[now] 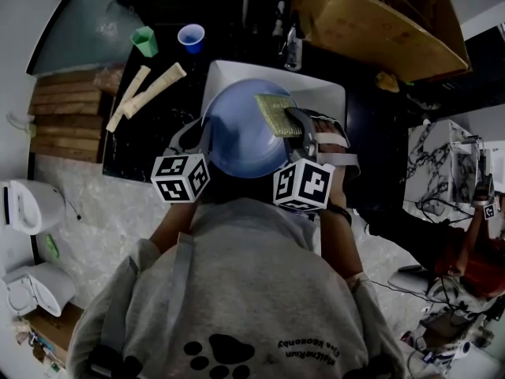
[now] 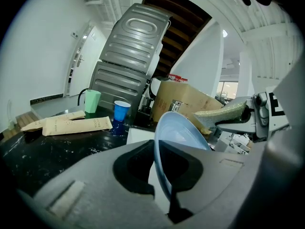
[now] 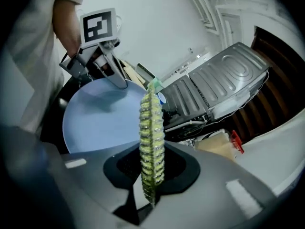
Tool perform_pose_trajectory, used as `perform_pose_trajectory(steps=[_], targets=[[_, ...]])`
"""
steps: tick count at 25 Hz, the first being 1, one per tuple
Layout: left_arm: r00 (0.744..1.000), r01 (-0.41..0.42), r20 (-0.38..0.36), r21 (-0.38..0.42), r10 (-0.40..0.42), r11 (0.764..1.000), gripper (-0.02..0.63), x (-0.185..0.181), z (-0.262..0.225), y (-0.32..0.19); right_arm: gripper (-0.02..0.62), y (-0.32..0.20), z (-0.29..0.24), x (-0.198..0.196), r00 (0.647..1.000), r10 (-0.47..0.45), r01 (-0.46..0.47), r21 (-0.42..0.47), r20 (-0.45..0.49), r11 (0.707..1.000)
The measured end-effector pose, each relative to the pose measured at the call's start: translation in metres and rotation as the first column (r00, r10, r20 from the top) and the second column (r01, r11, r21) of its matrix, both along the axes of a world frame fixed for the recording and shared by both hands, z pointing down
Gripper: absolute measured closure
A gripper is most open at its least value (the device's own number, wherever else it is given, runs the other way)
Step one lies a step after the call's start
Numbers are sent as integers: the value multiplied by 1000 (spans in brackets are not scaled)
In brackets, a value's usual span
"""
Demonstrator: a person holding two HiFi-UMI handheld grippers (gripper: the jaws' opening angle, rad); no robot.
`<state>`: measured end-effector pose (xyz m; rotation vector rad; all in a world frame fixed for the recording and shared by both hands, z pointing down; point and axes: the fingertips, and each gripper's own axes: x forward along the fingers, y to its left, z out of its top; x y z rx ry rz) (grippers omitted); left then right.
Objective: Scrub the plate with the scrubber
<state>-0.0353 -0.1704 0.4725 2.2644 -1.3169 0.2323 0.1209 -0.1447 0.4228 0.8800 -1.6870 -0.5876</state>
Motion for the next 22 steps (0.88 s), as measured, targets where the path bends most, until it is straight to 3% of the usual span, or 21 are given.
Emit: perform_pose_trajectory(steps=[10,15,22], targets=[[1000,-14,-1,-6,14,1000,584,-1,1,-3,528,-15,16,-2,988,-35,46,76,-151,996],[999,-32,4,-9,32,999,583,3,2,-4,528,-21,41,6,967,-55,69,48,-250,996],[999,-37,-6,-14,37,999,580,3,2,-5,528,-15,76,18,946,-52,46,-27,-320,999]])
